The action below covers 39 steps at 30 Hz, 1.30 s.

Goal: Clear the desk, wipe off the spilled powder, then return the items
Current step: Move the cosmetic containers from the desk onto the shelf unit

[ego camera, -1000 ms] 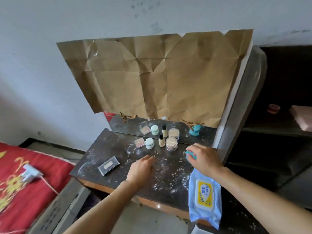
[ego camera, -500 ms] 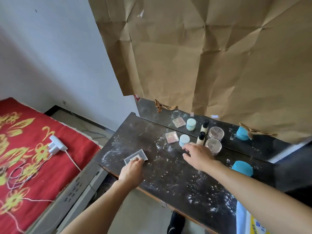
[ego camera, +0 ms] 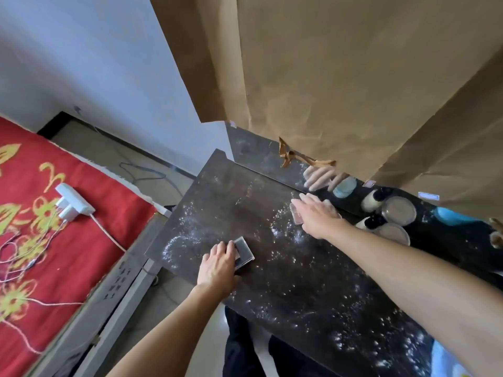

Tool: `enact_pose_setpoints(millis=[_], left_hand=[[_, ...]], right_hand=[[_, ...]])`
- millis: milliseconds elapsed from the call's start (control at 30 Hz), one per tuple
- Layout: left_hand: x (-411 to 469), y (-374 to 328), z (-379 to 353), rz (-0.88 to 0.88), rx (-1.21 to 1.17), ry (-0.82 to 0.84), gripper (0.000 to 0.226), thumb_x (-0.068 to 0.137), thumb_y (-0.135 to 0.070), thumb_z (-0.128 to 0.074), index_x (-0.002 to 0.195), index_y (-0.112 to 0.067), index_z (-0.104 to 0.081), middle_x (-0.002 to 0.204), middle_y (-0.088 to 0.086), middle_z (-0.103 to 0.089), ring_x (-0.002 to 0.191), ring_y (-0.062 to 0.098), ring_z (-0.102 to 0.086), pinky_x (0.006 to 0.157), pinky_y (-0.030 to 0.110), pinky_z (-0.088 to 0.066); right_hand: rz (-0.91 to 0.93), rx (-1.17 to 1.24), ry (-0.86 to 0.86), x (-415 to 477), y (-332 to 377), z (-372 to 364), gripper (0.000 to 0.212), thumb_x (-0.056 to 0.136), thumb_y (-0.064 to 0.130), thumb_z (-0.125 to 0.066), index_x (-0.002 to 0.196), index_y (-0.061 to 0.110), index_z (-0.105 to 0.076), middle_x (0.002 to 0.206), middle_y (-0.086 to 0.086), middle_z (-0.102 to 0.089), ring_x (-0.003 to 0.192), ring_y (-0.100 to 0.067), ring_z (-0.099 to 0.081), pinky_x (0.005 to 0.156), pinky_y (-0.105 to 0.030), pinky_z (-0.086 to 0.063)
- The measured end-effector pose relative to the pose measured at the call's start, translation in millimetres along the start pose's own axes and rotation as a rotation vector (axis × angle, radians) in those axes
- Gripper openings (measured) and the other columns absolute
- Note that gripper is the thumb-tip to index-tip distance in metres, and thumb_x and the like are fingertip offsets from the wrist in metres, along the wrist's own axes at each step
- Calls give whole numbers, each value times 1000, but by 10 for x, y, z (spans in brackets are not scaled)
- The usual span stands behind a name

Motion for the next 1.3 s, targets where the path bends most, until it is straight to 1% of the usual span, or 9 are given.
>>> enact_pose_setpoints(millis=[100, 267, 333, 433, 667, 833, 967, 1100, 1300], left_hand=[[38, 29, -27, -54, 61, -59, 76, 84, -37, -61, 147, -18, -21, 133, 2, -43, 123, 24, -41, 98, 34, -35], [164, 86, -20, -120, 51, -42, 80, 82, -40, -63, 146, -20, -20, 127, 4, -43, 117, 25, -44, 96, 33, -37], [257, 103, 6, -155, 1, -2, 70, 79, -37, -65, 137, -18, -31, 124, 4, -44, 113, 25, -48, 91, 33, -41], [373, 115, 103, -212, -85, 52, 50, 78, -36, -67, 116, -15, -41, 115, 3, -53, 103, 28, -57, 78, 36, -44], [506, -71, 433, -316, -291, 63, 32, 80, -32, -66, 91, -18, -40, 92, 10, -66, 86, 37, -60, 60, 33, -40], [382, -547, 655, -423, -382, 62, 24, 83, -25, -65, 86, -18, -41, 86, 9, -66, 75, 32, -59, 62, 35, -46], [118, -1124, 744, -519, -442, 68, 21, 83, -30, -62, 97, -16, -56, 87, 4, -68, 77, 25, -63, 67, 36, -52], [-335, -1808, 707, -599, -464, 64, 25, 85, -39, -61, 97, -16, -57, 84, 3, -67, 77, 23, -65, 63, 32, -51], [-1267, -2838, 403, -702, -539, 104, 25, 84, -42, -64, 90, -18, -60, 80, 3, -69, 71, 20, -66, 65, 38, -56]], right_hand=[[-73, 7, 28, 95, -71, -85, 62, 87, 19, -62, 140, 26, -31, 146, -1, -35, 134, -22, -32, 99, -41, -36], [-173, -14, -66, 87, -106, -44, 57, 78, 36, -72, 124, 21, -40, 125, -6, -48, 116, -26, -45, 90, -37, -39], [-213, -11, -114, 71, -125, -2, 49, 78, 36, -71, 117, 19, -46, 118, -5, -50, 111, -25, -46, 88, -36, -39], [-195, 19, -192, -27, -94, 63, 21, 88, 32, -58, 103, 18, -57, 107, -2, -56, 104, -22, -49, 85, -34, -36], [-279, 324, -363, -595, -91, 328, 20, 95, 30, -48, 99, 11, -53, 100, -6, -67, 92, -32, -62, 67, -34, -36], [-417, 413, -483, -1353, -332, 392, 24, 92, 34, -53, 99, 10, -52, 89, -12, -68, 80, -35, -64, 58, -34, -39], [-555, 427, -541, -2143, -628, 321, 27, 92, 33, -53, 97, 6, -51, 82, -19, -66, 75, -40, -62, 57, -38, -39], [-710, 446, -583, -3068, -920, 117, 28, 92, 34, -53, 91, 8, -48, 79, -22, -66, 76, -42, -62, 59, -41, -43], [-858, 490, -621, -4518, -1248, -241, 25, 91, 34, -52, 92, 9, -47, 86, -21, -67, 83, -42, -62, 63, -42, -43]])
Point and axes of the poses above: each hand's wrist, its own x-axis towards the middle knuckle, its own z-axis out of the back of the hand, y = z × x, the point moved 7 cm from there along x, towards the middle knuckle
